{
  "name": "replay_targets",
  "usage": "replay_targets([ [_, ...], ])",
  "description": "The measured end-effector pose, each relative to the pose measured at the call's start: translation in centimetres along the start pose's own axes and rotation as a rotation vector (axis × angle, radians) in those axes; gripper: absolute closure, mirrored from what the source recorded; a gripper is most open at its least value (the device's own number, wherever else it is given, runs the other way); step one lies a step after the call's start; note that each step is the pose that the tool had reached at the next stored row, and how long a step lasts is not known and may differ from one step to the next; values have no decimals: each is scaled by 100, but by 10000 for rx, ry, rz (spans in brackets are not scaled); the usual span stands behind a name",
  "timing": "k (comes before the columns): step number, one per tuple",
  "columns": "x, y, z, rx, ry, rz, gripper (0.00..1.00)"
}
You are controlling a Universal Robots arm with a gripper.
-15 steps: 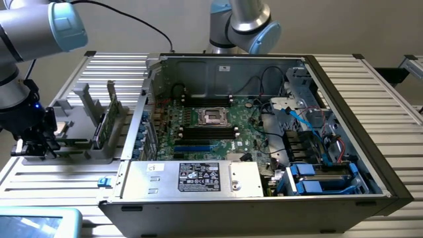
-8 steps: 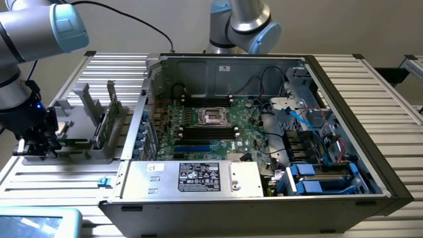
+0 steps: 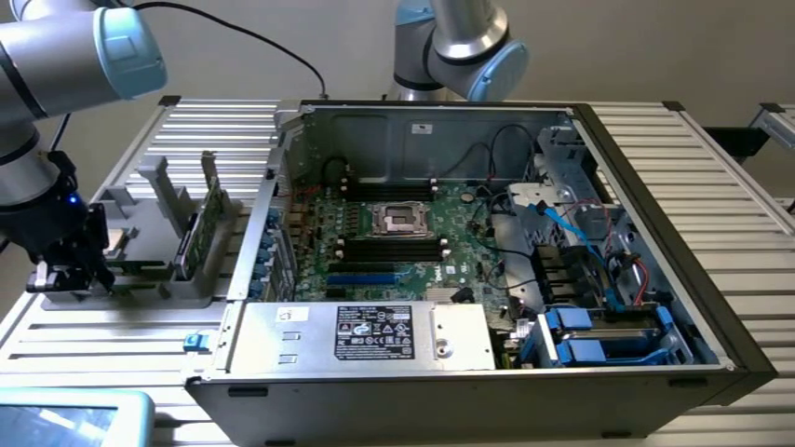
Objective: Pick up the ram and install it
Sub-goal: 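Pick up the ram and move it above insertion slot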
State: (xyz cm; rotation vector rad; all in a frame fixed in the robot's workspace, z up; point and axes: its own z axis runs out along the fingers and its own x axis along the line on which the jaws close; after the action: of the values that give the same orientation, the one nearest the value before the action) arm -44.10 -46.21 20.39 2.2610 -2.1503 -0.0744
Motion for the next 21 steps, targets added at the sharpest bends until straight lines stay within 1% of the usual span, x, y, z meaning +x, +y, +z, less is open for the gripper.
replay_targets([
  [3, 0, 0, 0, 0, -4, 0, 80],
  [4, 0, 0, 1, 0, -7, 0, 82],
  [5, 0, 0, 1, 0, -8, 0, 89],
  [16, 0, 0, -3, 1, -9, 0, 89],
  [18, -1, 3, -41, 0, -9, 0, 89],
  [21, -3, 11, -166, 0, -10, -1, 89],
])
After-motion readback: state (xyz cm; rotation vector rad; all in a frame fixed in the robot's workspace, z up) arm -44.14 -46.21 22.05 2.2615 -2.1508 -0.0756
